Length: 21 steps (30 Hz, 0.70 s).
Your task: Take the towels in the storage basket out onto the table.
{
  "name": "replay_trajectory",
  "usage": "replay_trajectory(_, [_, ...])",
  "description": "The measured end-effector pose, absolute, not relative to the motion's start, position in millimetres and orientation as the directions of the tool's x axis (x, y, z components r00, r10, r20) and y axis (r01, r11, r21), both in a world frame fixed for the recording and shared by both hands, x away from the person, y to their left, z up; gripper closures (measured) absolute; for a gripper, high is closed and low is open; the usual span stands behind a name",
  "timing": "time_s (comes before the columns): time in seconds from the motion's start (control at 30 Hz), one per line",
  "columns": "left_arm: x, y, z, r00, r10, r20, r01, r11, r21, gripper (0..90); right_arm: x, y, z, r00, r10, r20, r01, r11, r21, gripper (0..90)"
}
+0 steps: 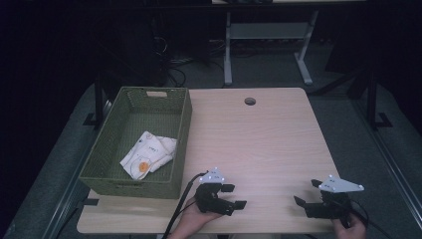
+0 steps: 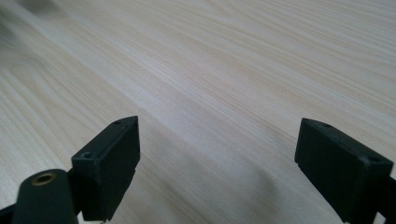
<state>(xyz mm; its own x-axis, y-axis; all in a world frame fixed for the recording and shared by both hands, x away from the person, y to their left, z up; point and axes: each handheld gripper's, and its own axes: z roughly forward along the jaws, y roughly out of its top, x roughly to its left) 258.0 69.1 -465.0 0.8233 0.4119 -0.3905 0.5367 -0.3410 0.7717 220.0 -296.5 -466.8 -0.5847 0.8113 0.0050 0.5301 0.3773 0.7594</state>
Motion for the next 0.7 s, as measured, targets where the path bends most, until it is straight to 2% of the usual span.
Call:
replay_trajectory(0.5, [262.7, 73.4, -448.1, 0.830, 0.395, -0.394, 0.528, -0.329, 0.783, 24.6, 219.0, -293.7, -465.4, -0.590, 0.807, 0.006, 0.525, 0.378, 0.763, 13.9])
replay_trajectory(0.57, [263.4, 75.2, -442.7, 0.830, 0.374, -0.414, 0.533, -0.312, 0.787, 21.0, 218.2, -292.9, -465.1, -0.594, 0.804, 0.006, 0.522, 0.380, 0.764, 13.9])
replay_trajectory(0.7, [265.5, 80.6, -434.2, 0.829, 0.374, -0.416, 0.530, -0.287, 0.798, 21.0, 217.8, -291.5, -464.6, -0.596, 0.803, 0.000, 0.518, 0.384, 0.764, 13.9])
